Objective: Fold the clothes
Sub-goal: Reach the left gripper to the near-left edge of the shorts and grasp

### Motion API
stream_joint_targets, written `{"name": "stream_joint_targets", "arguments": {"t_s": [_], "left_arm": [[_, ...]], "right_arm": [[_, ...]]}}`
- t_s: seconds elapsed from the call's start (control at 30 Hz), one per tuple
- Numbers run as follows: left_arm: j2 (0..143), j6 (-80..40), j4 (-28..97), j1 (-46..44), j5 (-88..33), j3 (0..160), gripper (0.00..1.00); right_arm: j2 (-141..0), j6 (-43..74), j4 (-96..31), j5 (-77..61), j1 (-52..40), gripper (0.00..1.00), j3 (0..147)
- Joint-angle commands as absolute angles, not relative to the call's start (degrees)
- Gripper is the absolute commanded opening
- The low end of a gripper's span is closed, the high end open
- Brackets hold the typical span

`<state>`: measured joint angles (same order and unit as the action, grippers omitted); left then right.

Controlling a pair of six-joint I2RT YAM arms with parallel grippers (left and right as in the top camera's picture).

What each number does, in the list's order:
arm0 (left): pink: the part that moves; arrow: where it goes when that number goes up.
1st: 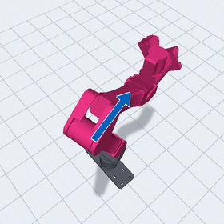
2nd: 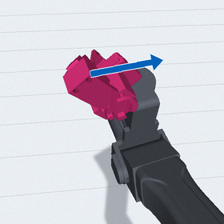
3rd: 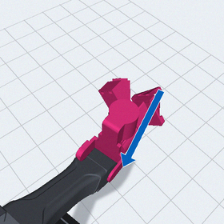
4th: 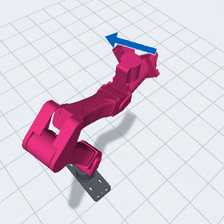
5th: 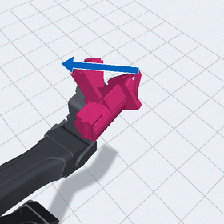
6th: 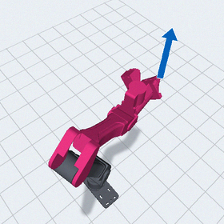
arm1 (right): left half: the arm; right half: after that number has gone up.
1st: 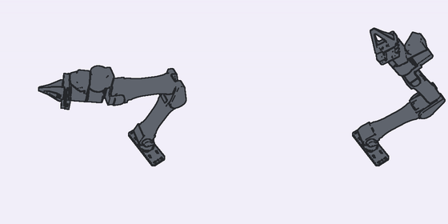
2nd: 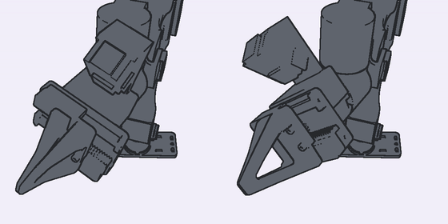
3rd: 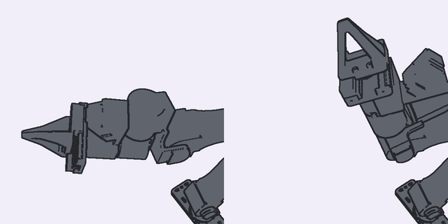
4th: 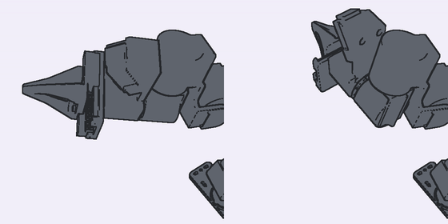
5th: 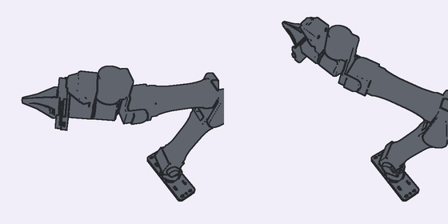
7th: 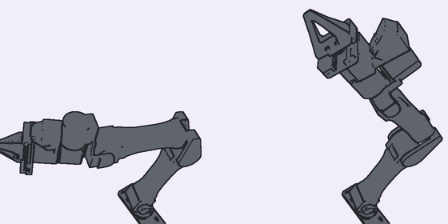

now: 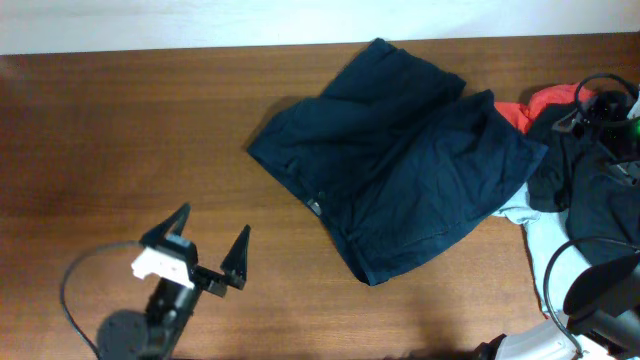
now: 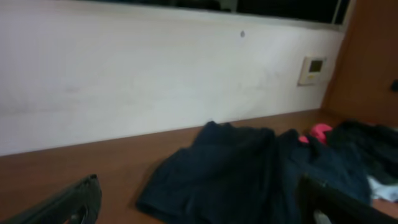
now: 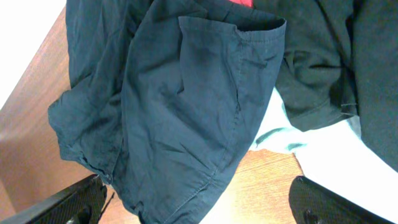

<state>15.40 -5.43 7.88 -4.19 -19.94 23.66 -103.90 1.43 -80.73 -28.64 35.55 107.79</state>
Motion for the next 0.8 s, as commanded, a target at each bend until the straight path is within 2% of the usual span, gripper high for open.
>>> {"name": "stream_joint_targets", "arguments": {"t_s": [0.0,0.3,0.47,0.77], "left_arm": [[24.3,-6.2,11.0,-4.5,-24.4,30.4,0.99],[49.5,-6.2,19.8,-5.8,-38.9,45.6,0.99],[59.5,-6.2,25.1,-12.0,-35.2,52.5,0.99],[69.0,-6.2,25.3,-26.9,-26.4,53.8,0.99]], "right_arm": [[-102.5,0.8,-80.8,-29.2,35.3,0.99,108.2],[-102.5,0.8,-80.8,-28.7,35.3,0.99,108.2],[-102.5,0.8,-80.8,-28.7,35.3,0.99,108.2],[-102.5,0.8,-80.8,-28.7,35.3,0.99,108.2]]}}
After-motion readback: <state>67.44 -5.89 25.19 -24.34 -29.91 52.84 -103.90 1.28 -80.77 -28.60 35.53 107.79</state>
